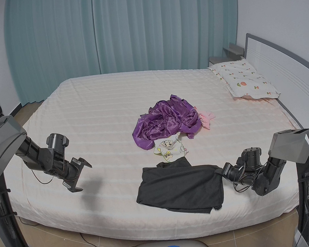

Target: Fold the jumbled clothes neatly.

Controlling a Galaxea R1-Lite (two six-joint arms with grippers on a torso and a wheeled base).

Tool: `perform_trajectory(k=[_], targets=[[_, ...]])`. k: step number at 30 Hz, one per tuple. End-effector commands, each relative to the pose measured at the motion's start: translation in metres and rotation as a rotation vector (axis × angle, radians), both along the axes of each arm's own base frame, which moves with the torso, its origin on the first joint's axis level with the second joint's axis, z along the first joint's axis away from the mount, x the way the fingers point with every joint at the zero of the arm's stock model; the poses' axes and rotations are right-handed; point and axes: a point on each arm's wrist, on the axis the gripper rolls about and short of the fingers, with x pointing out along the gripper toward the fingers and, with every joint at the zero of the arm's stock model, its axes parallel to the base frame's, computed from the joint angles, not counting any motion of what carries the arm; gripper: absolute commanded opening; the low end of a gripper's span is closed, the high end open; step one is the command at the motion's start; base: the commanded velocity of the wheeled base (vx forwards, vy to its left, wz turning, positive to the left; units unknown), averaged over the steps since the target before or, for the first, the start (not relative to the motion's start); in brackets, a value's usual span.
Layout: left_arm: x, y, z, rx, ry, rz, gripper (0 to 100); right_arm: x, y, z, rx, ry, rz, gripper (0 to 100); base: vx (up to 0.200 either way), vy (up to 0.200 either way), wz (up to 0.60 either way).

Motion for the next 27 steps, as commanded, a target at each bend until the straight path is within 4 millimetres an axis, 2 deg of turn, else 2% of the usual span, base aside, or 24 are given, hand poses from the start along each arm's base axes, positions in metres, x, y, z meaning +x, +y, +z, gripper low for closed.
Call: perform_trajectory(k=[1,3,7,11,12,13,14,16,18,19,20,21,24,27], targets=[[0.0,0.0,0.0,-0.001,0.0,0.002,100,0.0,0.0,0.002,0.004,-0.007,0.001,100,0.0,0.0,0.0],[0.0,0.0,0.0,-0.001,0.0,0.002,100,0.0,0.0,0.007,0.013,-0.025,-0.007,100,0.0,0.0,0.0],[-0.008,0.0,0.002,-0.002,-0.001,-0.011,100,-0.017,-0.011,0.05,0.031,-0.114,-0.037,100,0.0,0.0,0.0],[-0.031,-0.004,0.049,0.029,-0.126,-0.078,100,-0.048,-0.021,0.106,0.046,-0.225,-0.05,100,0.0,0.0,0.0],[-0.032,-0.004,0.05,0.031,-0.13,-0.081,100,-0.049,-0.021,0.109,0.045,-0.23,-0.051,100,0.0,0.0,0.0],[-0.048,-0.012,0.071,0.063,-0.19,-0.123,100,-0.068,-0.024,0.131,0.051,-0.276,-0.05,100,0.0,0.0,0.0],[-0.052,-0.013,0.075,0.069,-0.204,-0.132,100,-0.074,-0.024,0.136,0.053,-0.29,-0.048,100,0.0,0.0,0.0],[-0.074,-0.016,0.101,0.093,-0.285,-0.157,100,-0.103,-0.027,0.159,0.028,-0.365,-0.029,100,0.0,0.0,0.0],[-0.079,-0.016,0.107,0.096,-0.303,-0.158,100,-0.109,-0.028,0.163,0.019,-0.382,-0.024,100,0.0,0.0,0.0],[-0.109,-0.016,0.133,0.103,-0.396,-0.16,100,-0.142,-0.033,0.184,-0.026,-0.475,-0.006,100,0.0,0.0,0.0],[-0.115,-0.016,0.138,0.103,-0.417,-0.16,100,-0.147,-0.034,0.186,-0.034,-0.488,-0.003,100,0.0,0.0,0.0],[-0.14,-0.015,0.154,0.109,-0.486,-0.155,100,-0.166,-0.037,0.194,-0.067,-0.53,0.008,100,0.0,0.0,0.0],[-0.19,-0.014,0.172,0.155,-0.614,-0.172,100,-0.198,-0.043,0.206,-0.122,-0.585,0.014,100,0.0,0.0,0.0],[-0.237,-0.012,0.182,0.239,-0.75,-0.2,100,-0.227,-0.049,0.219,-0.137,-0.626,0.007,100,0.0,0.0,0.0]])
